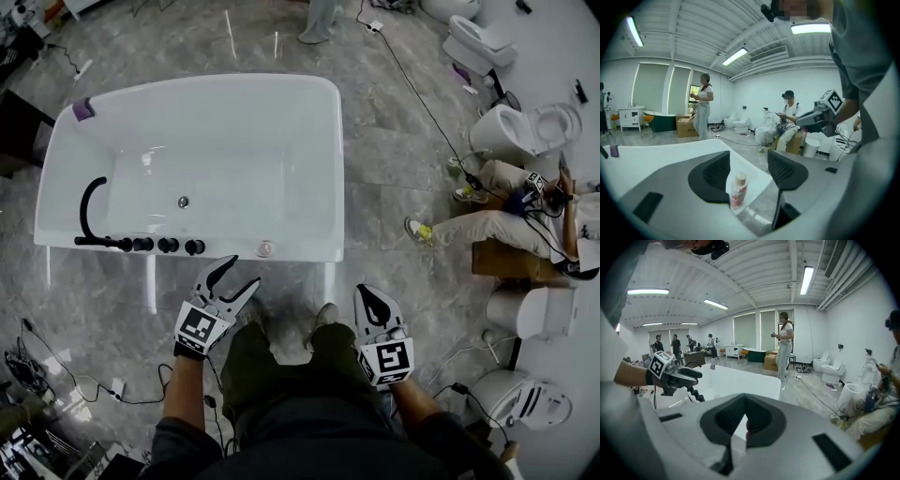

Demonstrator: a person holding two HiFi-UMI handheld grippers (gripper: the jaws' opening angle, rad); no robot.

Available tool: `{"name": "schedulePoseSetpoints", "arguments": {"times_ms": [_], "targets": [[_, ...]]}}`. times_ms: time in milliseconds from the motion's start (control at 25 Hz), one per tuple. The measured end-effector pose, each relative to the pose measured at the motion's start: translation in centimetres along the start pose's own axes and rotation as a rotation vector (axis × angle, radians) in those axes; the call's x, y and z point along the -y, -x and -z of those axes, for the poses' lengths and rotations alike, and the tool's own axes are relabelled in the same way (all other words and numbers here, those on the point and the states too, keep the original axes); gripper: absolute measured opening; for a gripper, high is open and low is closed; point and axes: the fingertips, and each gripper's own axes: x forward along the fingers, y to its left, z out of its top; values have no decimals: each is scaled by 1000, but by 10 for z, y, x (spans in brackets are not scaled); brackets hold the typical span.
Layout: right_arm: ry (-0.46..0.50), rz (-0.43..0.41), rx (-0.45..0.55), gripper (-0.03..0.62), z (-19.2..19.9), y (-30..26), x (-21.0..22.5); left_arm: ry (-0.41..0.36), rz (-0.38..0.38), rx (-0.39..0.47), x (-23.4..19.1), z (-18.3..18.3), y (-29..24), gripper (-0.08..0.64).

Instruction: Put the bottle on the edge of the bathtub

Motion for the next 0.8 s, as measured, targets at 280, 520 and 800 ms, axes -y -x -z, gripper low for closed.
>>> {"name": "schedulePoseSetpoints", "arguments": {"times_ms": [280, 520, 800], "targets": [[22, -43, 70, 0, -69, 19, -14, 15, -76, 21, 18, -68, 45, 218], [38, -64, 122, 0, -105, 36, -23, 31, -142, 58, 30, -112, 77, 167], [47, -68, 165, 0, -128, 51, -22, 33, -178, 83, 49, -138, 96, 98]]}}
